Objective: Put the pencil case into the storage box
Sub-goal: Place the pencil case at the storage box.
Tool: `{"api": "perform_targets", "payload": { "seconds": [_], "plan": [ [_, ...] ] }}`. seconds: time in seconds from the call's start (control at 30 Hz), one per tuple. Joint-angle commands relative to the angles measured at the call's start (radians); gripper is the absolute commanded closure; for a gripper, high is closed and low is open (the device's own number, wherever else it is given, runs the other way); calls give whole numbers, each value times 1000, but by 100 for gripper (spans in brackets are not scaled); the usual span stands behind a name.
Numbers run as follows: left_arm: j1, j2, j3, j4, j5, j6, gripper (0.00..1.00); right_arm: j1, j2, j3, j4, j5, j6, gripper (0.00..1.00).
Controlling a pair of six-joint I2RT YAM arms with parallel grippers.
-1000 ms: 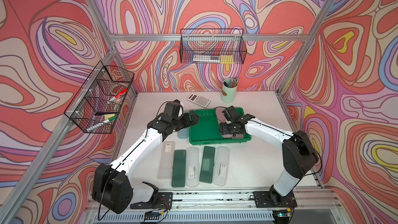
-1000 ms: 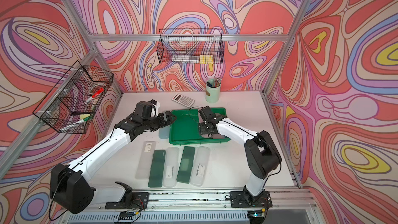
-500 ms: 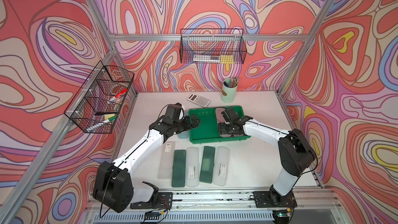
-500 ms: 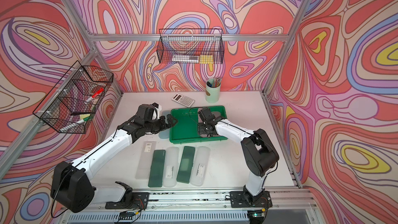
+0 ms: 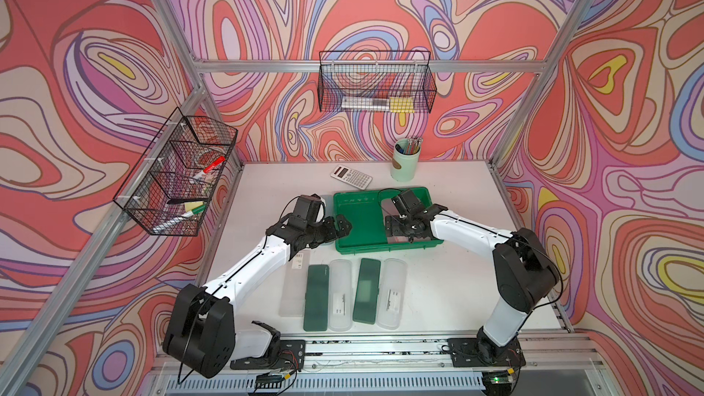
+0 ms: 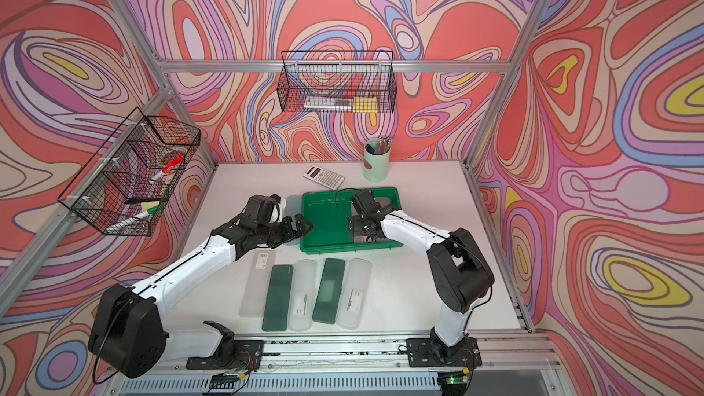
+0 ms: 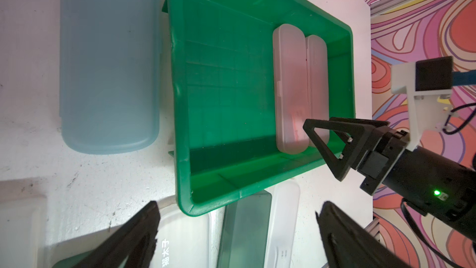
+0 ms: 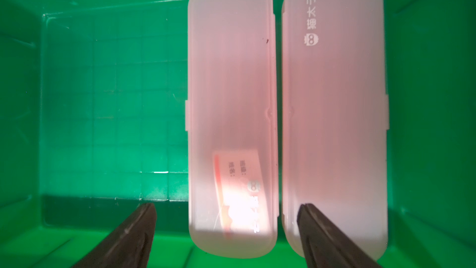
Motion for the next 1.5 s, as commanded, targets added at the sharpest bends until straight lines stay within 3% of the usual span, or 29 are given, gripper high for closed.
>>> {"api": "perform_targets", "payload": {
  "seconds": [0.0,0.3,0.43,0.7,0.93,1.47],
  "plan": [
    [5,-22,-23,21,-14,4,1,8,-39,31,0,17,-5,12],
    [5,7,-74,109,-19,-19,1,91,129,210,-86,91,15,20],
    [5,29,-84,128,12,-31,1,94,191,230,-97,187,31,13],
    [5,52,-92,130,36,-24,1,94,265,232,-82,247,27,5],
    [5,62,-90,124,51,-20,1,92,257,200,-95,342,26,2],
    [4,25,-93,80,47,-5,1,43,203,124,-85,363,15,2]
  ]
}}
